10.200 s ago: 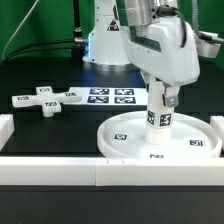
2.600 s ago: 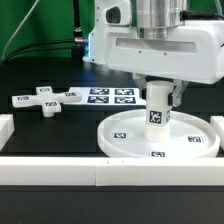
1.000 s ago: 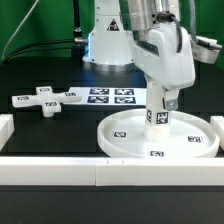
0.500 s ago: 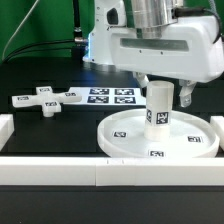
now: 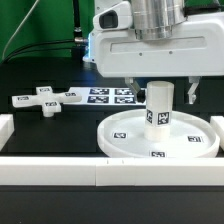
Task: Assemble round table
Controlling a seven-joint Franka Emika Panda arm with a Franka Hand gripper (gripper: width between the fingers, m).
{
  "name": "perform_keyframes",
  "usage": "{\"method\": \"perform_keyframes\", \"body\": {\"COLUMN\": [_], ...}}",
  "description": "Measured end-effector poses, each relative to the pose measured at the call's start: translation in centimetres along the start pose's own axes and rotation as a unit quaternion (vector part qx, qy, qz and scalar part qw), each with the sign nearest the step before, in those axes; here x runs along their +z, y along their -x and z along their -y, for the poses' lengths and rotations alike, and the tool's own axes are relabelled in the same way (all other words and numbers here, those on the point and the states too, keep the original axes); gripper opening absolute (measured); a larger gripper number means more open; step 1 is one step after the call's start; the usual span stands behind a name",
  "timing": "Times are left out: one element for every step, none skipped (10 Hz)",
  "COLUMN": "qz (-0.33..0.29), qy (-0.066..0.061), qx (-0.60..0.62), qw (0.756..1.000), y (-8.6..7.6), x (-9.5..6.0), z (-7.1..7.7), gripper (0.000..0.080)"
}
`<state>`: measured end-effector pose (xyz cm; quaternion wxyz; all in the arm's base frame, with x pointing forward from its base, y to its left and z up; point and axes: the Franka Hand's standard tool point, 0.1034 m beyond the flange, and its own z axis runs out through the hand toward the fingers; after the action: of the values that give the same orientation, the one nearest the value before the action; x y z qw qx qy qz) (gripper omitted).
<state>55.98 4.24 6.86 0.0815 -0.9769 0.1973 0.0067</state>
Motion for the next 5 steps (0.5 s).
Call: {"method": "perform_keyframes", "body": {"qz": [0.0, 0.0, -0.001, -0.004, -0.005], "qy": [0.0, 0.0, 0.001, 0.013, 0.02], "qx": [-0.026, -0.071, -0.109, -0.171, -0.244], "qw": [1.0, 0.998, 0.994, 0.985, 0.97], "y": [-0.01, -0.02, -0.06, -0.3, -0.43], "x": [0.0, 0.0, -0.03, -0.18, -0.24], "z": [-0.01, -0.03, -0.01, 0.1, 0.1], "gripper": [0.0648, 0.0648, 0.0648, 0.0648, 0.0648]}}
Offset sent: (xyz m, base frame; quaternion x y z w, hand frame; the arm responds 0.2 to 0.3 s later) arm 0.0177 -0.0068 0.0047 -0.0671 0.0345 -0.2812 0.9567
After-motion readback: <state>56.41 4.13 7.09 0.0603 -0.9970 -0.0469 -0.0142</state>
